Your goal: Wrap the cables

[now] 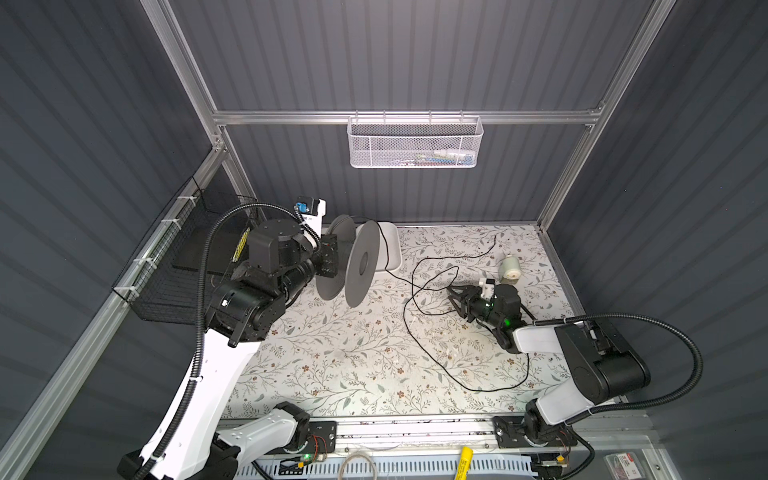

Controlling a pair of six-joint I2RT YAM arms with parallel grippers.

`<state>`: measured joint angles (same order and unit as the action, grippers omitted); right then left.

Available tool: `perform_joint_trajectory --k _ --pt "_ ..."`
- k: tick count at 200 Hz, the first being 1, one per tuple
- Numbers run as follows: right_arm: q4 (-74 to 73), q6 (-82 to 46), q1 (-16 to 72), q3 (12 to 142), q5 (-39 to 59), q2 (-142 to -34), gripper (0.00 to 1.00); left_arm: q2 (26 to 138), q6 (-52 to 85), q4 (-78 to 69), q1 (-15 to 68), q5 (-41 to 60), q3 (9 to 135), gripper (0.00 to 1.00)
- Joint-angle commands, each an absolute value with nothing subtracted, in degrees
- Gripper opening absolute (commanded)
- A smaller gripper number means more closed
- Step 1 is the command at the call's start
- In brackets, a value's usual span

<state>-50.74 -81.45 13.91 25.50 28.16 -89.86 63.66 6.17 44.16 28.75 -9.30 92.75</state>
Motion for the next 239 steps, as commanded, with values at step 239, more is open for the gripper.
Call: perform_joint_trajectory --k 239 --pt "-35.0 -76.5 9.5 55.3 31.6 -107.4 0.32 61.8 5.1 42.4 28.5 -11.4 96.4 0.00"
